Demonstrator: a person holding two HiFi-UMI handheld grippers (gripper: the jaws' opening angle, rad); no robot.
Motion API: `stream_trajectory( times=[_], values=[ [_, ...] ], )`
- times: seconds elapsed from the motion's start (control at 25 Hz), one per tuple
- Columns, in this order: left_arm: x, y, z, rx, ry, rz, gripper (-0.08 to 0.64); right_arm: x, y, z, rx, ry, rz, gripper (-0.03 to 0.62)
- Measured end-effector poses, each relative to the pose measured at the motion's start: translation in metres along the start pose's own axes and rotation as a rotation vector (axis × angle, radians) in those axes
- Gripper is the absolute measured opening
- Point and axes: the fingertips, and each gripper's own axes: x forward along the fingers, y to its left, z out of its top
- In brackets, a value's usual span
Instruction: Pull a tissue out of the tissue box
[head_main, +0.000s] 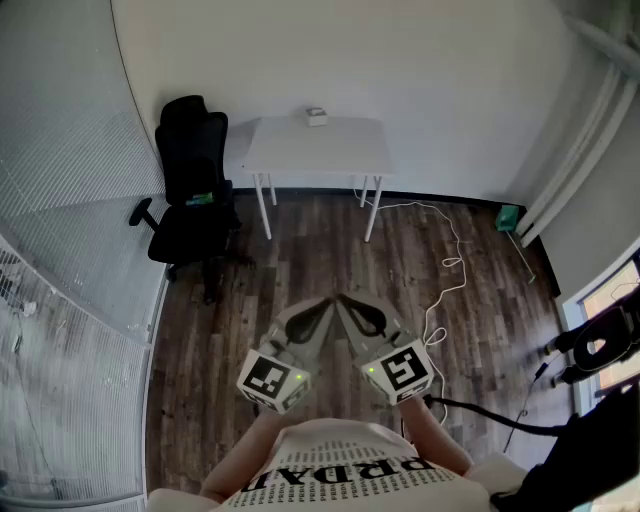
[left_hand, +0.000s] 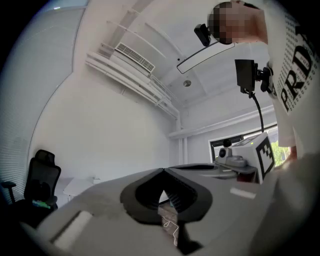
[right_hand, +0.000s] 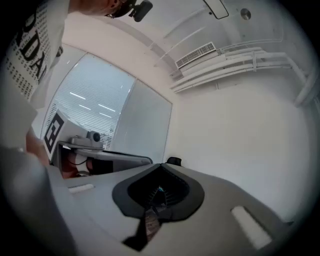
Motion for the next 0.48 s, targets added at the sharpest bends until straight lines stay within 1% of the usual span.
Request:
stream_trajectory(
  times=[0.08, 0.12, 0.32, 0.48],
  values=[
    [-0.001, -0.001, 0.009, -0.039, -0.018, 0.012, -0.009, 0.000, 0.002, 0.001, 0.002, 0.001, -0.001, 0.006],
    [-0.002, -0.001, 0.010, -0.044, -0.020, 0.013, -0.009, 0.001, 0.003, 0.002, 0.003, 0.002, -0.002, 0.006],
    [-0.012, 0.003, 0.008, -0.015, -0.010, 0.007, -0.009, 0.004, 0.012, 0.005, 0.007, 0.002, -0.010, 0.006],
    [-0.016, 0.001, 0.018, -0.049, -0.034, 0.015, -0.009, 0.004, 0.017, 0.009, -0.001, -0.019, -0.014, 0.006]
  ],
)
